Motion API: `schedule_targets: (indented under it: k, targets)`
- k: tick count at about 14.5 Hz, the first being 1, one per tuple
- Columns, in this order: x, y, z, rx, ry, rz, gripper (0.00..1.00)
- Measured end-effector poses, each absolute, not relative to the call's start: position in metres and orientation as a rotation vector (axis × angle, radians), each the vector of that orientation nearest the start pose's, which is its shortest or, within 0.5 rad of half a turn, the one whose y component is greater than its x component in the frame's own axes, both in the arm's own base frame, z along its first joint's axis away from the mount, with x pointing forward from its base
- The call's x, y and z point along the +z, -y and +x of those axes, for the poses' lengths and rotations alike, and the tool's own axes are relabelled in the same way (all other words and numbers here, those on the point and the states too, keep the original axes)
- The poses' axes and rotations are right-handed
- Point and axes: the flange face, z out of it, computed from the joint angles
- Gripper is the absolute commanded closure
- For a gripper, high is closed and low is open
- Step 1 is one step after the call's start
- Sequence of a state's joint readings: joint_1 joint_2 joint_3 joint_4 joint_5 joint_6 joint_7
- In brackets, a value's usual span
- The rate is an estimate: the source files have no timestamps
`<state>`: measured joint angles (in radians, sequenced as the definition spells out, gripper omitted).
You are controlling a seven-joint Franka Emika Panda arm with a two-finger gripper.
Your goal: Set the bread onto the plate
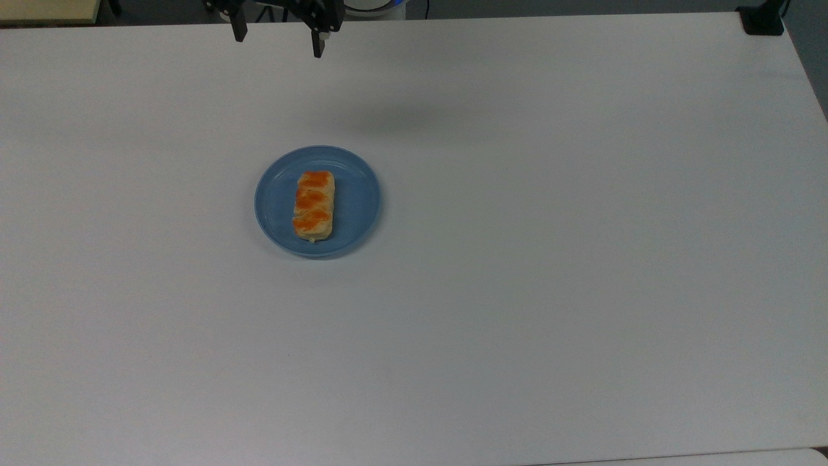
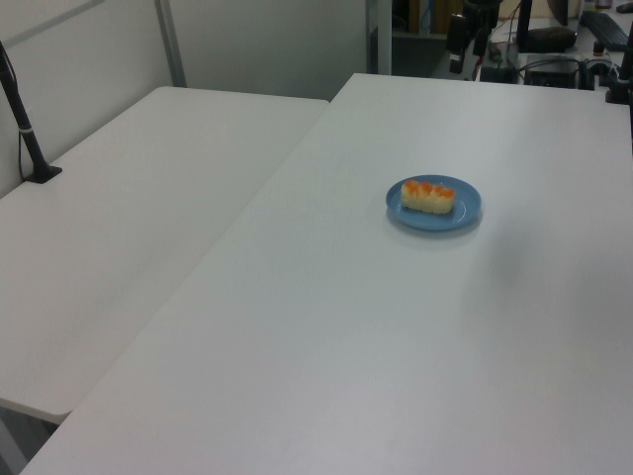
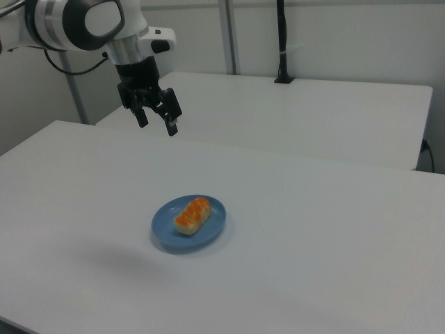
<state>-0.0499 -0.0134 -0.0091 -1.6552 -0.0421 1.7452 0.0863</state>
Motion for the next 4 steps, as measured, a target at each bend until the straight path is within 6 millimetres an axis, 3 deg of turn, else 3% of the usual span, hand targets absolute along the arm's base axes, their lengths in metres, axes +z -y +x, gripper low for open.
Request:
schedule_targets:
  k: [4]
  targets:
    - [0.612,0.058,0.561,-0.173,-0.087,-3.163,0.00]
